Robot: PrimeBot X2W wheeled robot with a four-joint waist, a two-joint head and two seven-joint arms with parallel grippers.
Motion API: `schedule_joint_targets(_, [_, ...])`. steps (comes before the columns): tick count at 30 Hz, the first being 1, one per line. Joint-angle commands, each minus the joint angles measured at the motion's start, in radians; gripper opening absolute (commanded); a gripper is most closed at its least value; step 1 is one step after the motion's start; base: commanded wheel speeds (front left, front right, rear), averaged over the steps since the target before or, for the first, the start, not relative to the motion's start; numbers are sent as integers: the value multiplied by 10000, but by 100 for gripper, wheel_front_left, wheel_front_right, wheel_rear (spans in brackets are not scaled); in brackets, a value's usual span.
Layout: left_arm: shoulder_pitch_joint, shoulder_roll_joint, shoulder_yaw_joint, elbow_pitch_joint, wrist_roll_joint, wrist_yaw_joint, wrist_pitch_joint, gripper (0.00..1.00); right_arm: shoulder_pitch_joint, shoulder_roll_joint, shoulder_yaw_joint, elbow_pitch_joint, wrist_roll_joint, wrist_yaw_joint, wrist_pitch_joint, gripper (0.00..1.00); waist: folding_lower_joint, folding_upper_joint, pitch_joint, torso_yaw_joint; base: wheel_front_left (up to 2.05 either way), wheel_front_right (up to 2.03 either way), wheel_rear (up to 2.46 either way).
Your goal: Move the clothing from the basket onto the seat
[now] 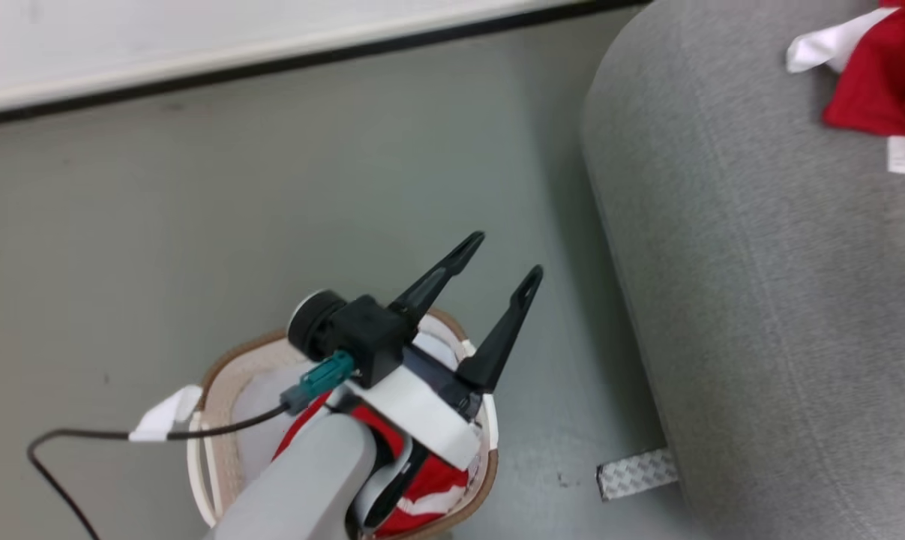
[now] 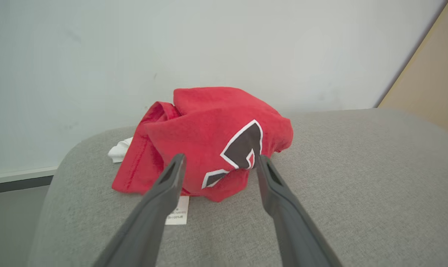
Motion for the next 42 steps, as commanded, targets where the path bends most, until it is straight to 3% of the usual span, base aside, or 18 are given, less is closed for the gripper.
schedule_joint_targets(1, [266, 120, 108, 8, -204, 72, -97, 100, 441, 102, -66, -481, -188, -25, -30, 100, -1, 0, -489, -168, 0, 0, 0])
schedule_joint_targets(8, [1142, 334, 390, 159, -450, 374, -353, 100, 2326, 750, -147, -2965, -676, -24, -33, 100, -1, 0, -1669, -218, 0, 0, 0])
schedule_joint_targets(17, [2719, 511, 1115, 338, -858, 874, -570, 100, 4454, 1494, 650, -5239, -1022, -24, -31, 100, -1, 0, -3183, -4, 0, 0, 0])
schedule_joint_targets(26, [4273, 483, 2096, 240, -534, 1231, -585, 100, 6148, 2173, 1295, -6013, -1274, -25, -19, 100, -1, 0, -4276, 551, 0, 0, 0])
schedule_joint_targets(42, [6068, -252, 4079, 184, 363, 773, -590, 100, 7676, 3051, 1848, -5890, -1396, -25, -20, 100, -1, 0, -4786, 1135, 0, 0, 0])
